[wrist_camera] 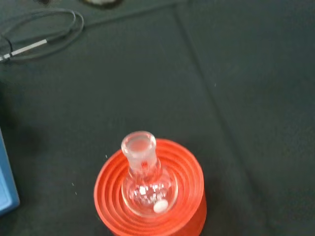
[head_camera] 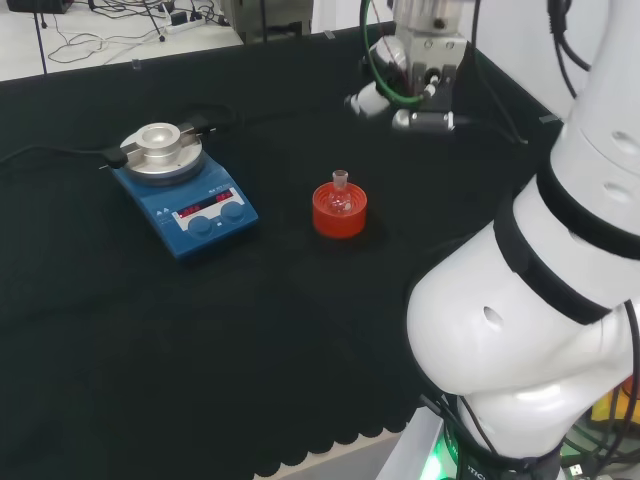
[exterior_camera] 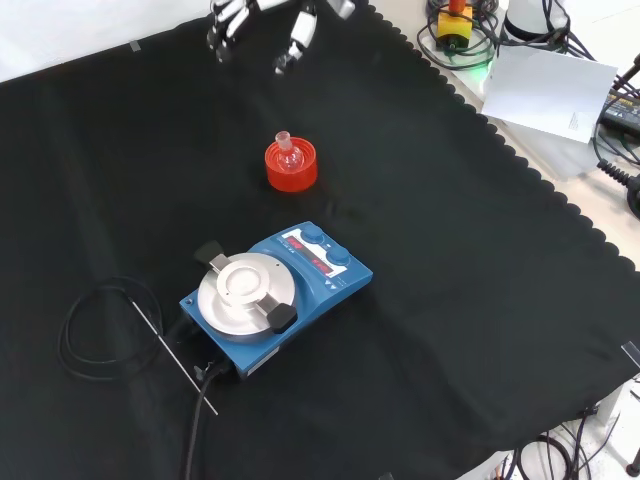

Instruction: Pick up the round-bottom flask.

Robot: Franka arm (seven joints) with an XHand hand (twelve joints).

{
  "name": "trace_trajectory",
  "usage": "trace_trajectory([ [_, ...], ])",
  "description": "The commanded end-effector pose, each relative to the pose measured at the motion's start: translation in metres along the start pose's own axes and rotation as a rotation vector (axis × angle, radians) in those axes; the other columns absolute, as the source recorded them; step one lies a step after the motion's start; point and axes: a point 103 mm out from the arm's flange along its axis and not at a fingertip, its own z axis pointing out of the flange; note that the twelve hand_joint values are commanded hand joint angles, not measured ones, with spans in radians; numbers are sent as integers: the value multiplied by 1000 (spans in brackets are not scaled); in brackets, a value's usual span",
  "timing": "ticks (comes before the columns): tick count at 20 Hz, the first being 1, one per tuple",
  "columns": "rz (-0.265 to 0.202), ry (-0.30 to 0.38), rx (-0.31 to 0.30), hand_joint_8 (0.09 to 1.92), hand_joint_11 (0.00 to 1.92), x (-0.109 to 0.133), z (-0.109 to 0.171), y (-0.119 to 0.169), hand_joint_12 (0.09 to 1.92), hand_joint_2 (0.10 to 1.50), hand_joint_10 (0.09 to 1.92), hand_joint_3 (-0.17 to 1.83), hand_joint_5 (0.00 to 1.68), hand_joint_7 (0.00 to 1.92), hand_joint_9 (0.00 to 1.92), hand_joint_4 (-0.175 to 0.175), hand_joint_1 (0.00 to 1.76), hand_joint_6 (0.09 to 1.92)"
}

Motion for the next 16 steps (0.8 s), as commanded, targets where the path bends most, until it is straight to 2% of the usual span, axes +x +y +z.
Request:
trace_trajectory([
  [1, -20, 31, 8, 610, 60, 6, 42, 18, 1418, 712, 675, 550, 541, 155, 371, -17, 831, 168],
  [9, -22, 60, 29, 621, 76, 5, 61, 12, 1416, 660, 676, 591, 650, 186, 404, -19, 862, 235],
  [16, -22, 72, 69, 622, 89, 1, 89, 9, 1413, 622, 662, 642, 657, 201, 428, -21, 889, 484],
])
